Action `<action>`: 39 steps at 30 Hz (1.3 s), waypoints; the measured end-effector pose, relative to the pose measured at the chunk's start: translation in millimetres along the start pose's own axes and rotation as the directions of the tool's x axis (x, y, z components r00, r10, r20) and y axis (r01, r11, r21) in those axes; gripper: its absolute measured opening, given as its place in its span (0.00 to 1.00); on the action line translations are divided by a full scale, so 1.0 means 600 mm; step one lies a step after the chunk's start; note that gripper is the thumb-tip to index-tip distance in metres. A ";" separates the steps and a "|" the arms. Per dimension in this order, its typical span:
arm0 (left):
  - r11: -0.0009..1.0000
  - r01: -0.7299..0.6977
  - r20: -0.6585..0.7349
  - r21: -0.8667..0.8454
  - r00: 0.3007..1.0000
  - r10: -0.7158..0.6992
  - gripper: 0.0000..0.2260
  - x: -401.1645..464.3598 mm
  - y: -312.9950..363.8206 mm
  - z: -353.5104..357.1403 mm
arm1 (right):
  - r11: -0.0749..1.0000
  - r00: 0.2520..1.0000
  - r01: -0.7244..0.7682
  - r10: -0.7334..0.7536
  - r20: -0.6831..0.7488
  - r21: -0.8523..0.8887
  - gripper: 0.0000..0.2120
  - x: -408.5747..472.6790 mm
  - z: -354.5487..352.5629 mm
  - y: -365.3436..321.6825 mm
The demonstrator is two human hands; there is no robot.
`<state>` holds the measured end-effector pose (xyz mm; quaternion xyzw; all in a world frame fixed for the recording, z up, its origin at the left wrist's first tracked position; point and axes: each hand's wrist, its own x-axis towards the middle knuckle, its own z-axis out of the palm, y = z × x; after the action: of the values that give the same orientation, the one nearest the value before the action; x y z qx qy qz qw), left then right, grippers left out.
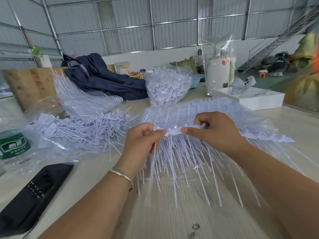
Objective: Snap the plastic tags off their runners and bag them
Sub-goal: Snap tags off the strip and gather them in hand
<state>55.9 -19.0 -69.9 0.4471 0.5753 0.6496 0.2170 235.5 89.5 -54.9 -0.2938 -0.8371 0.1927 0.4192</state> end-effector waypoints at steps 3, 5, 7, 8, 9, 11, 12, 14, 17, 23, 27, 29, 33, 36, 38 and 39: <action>0.995 -0.014 -0.002 0.097 1.000 0.015 0.15 -0.002 -0.005 0.009 | 1.000 1.000 0.012 -0.012 0.016 -0.006 0.23 -0.001 0.003 0.002; 0.994 0.001 0.008 0.111 1.000 -0.002 0.14 -0.003 -0.005 0.013 | 1.000 0.999 0.015 -0.015 0.033 0.003 0.22 0.001 0.004 0.006; 0.996 0.016 0.028 0.086 0.999 -0.018 0.12 -0.004 -0.005 0.014 | 1.000 0.998 0.021 -0.020 0.066 -0.012 0.22 0.001 0.006 0.009; 0.998 0.033 0.038 0.049 0.999 -0.035 0.12 -0.004 -0.004 0.015 | 0.999 0.996 0.025 -0.022 0.082 -0.031 0.22 0.001 0.008 0.011; 0.998 0.062 0.052 -0.006 0.997 -0.061 0.11 -0.004 -0.002 0.014 | 0.998 0.995 0.026 -0.020 0.097 -0.055 0.23 0.001 0.010 0.012; 0.974 0.161 0.116 -0.161 0.983 -0.143 0.09 -0.004 0.003 0.015 | 0.995 0.992 0.010 0.003 0.125 -0.097 0.25 0.000 0.012 0.012; 0.943 0.227 0.163 -0.244 0.968 -0.191 0.08 -0.004 0.006 0.015 | 0.995 0.990 -0.002 0.017 0.141 -0.103 0.25 0.000 0.013 0.012; 0.876 0.336 0.242 -0.347 0.934 -0.262 0.08 -0.004 0.009 0.016 | 0.997 0.984 -0.039 0.050 0.173 -0.066 0.24 0.000 0.013 0.013; 0.830 0.405 0.281 -0.384 0.907 -0.313 0.11 -0.004 0.006 0.020 | 0.994 0.972 -0.105 0.096 0.217 0.032 0.22 0.000 0.014 0.016; 0.784 0.457 0.335 -0.421 0.881 -0.334 0.06 0.004 0.002 0.014 | 0.984 0.972 -0.126 0.097 0.214 0.126 0.21 -0.003 0.029 0.013; 0.854 0.411 0.305 -0.319 0.898 -0.318 0.06 0.005 0.006 0.009 | 0.992 0.994 -0.066 0.056 0.097 0.103 0.18 -0.002 0.021 0.009; 0.886 0.374 0.304 -0.274 0.908 -0.289 0.05 0.005 0.008 0.007 | 0.994 0.994 -0.056 0.046 0.097 0.098 0.18 -0.002 0.018 0.008; 0.934 0.328 0.298 -0.144 0.914 -0.275 0.07 0.007 0.012 0.003 | 0.991 0.989 -0.075 0.059 0.138 0.113 0.19 -0.004 0.015 0.011; 0.943 0.328 0.294 -0.055 0.908 -0.299 0.06 0.008 0.023 0.000 | 0.986 0.984 -0.098 0.076 0.160 0.135 0.18 -0.001 0.014 0.010; 0.942 0.334 0.320 -0.024 0.896 -0.309 0.06 0.010 0.031 -0.003 | 0.974 0.980 -0.120 0.086 0.180 0.190 0.18 0.000 0.013 0.007; 0.942 0.337 0.333 -0.005 0.888 -0.316 0.07 0.010 0.034 -0.006 | 0.969 0.977 -0.125 0.083 0.197 0.212 0.18 0.000 0.013 0.006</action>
<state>54.6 -21.0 -48.3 0.4386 0.5777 0.5381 0.4292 230.3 91.4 -61.4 -0.2691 -0.8291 0.3339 0.3587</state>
